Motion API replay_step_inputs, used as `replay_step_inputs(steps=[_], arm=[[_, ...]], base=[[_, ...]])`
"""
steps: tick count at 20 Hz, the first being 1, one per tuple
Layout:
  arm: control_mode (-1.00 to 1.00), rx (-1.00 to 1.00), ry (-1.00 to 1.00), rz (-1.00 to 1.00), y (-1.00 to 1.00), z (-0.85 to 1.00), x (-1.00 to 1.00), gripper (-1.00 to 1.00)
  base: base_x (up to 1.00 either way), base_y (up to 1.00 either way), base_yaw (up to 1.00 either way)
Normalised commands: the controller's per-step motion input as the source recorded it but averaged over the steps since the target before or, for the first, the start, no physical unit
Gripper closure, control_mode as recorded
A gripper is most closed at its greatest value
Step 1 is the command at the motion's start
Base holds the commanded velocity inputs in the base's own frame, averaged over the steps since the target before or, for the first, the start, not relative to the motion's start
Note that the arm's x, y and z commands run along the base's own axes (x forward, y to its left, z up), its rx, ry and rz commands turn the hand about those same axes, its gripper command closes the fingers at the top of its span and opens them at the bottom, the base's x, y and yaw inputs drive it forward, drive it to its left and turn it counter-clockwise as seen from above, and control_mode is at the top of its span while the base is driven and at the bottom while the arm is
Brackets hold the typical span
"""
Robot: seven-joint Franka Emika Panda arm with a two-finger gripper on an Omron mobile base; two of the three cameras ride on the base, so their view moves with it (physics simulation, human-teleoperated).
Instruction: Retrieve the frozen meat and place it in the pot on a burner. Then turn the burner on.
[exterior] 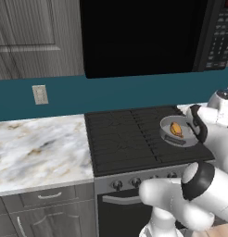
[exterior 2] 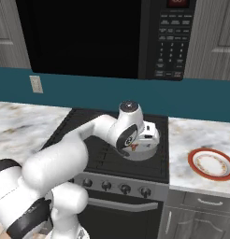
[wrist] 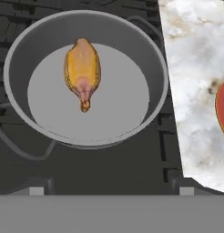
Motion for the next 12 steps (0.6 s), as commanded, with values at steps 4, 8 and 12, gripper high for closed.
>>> replay_step_inputs(steps=[4, 8, 12], arm=[[-1.0, 0.04, -0.03, -0.03, -0.04, 0.48, -0.97, -1.0], [-1.0, 0.01, -0.07, -0.06, 0.0, 0.35, -1.0, -1.0], [-1.0, 0.0, -0.07, -0.11, 0.02, 0.34, -1.0, -1.0]], base=[[0.0, 0.0, 0.0], [0.0, 0.0, 0.0], [0.0, 0.0, 0.0]])
